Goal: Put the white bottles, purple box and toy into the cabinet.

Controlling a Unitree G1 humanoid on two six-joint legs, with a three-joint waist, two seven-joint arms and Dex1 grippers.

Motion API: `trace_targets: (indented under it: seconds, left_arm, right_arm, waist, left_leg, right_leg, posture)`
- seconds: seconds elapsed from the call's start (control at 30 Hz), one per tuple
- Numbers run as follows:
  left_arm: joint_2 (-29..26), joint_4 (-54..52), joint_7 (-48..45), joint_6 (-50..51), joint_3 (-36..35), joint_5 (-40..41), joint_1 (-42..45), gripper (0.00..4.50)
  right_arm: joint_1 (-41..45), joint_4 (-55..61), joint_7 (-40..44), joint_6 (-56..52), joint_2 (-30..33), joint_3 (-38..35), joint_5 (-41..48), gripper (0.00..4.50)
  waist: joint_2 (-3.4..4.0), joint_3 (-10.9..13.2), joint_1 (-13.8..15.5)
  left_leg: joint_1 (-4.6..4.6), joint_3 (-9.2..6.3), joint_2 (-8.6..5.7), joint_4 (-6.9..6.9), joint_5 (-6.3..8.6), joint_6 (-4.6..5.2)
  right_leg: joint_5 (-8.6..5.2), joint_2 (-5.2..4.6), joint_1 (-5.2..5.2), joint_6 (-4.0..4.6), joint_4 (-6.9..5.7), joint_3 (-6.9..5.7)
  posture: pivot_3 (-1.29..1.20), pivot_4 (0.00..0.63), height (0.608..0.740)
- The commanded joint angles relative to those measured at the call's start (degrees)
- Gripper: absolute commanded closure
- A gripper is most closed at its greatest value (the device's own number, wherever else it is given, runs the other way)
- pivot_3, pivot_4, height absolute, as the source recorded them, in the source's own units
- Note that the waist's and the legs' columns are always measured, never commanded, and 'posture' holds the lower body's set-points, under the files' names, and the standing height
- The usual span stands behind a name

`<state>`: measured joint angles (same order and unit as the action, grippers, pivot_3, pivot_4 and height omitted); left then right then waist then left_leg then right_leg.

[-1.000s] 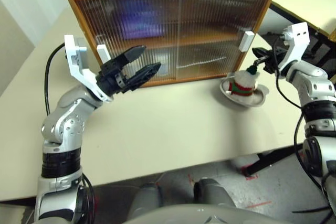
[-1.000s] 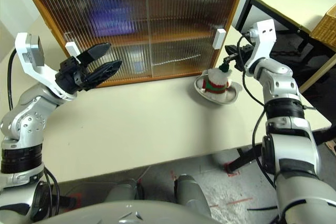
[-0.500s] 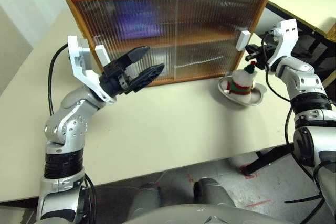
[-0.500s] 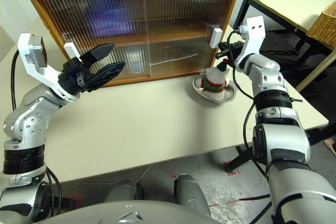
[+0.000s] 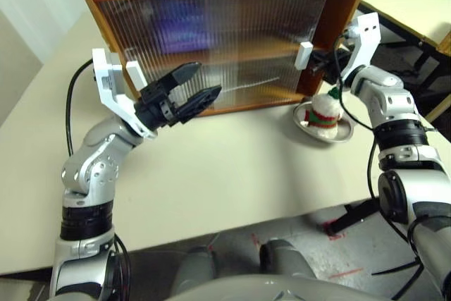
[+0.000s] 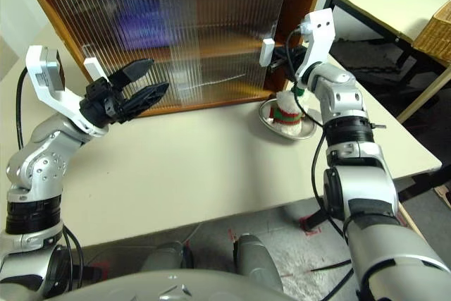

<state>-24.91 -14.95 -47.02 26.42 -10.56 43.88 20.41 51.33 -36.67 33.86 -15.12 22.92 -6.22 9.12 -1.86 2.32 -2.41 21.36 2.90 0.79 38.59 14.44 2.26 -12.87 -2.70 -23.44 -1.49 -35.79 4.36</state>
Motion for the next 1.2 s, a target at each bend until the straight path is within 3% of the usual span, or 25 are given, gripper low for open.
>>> trace_targets:
  seconds: [0.03,0.5,1.2]
  left_arm:
    - [0.2,-0.9,0.4,-0.1,0.7,0.1,-0.2,0.0]
    - [0.7,-1.0,1.2,-0.3,1.0,0.0,-0.1,0.0]
    - [1.4,-1.7,2.2,-0.7,1.0,-0.1,-0.5,0.0]
  right_arm:
    - [-0.3,5.4,-0.6,-3.8,-1.5,1.7,0.3,4.48]
    - [-2.8,18.0,-2.6,-14.5,-7.5,5.0,1.2,4.48]
    - [0.9,12.8,-2.5,-13.4,-16.7,8.9,1.1,4.48]
  waist:
    - [0.0,0.0,0.0]
    - [0.0,0.0,0.2]
    - [0.0,0.0,0.0]
  left_leg:
    - [0.0,0.01,0.0,-0.02,0.0,0.0]
    - [-0.06,0.05,-0.01,-0.39,0.0,0.0]
    - [-0.08,0.08,0.0,-0.49,0.01,-0.03]
  right_leg:
    - [0.0,0.0,-0.01,0.0,0.0,0.01]
    - [-0.05,0.0,-0.11,0.08,0.01,0.01]
    - [-0.03,0.0,-0.17,0.15,0.02,-0.01]
  posture:
    - [0.07,0.0,0.74]
    - [0.07,0.0,0.74]
    - [0.1,0.0,0.74]
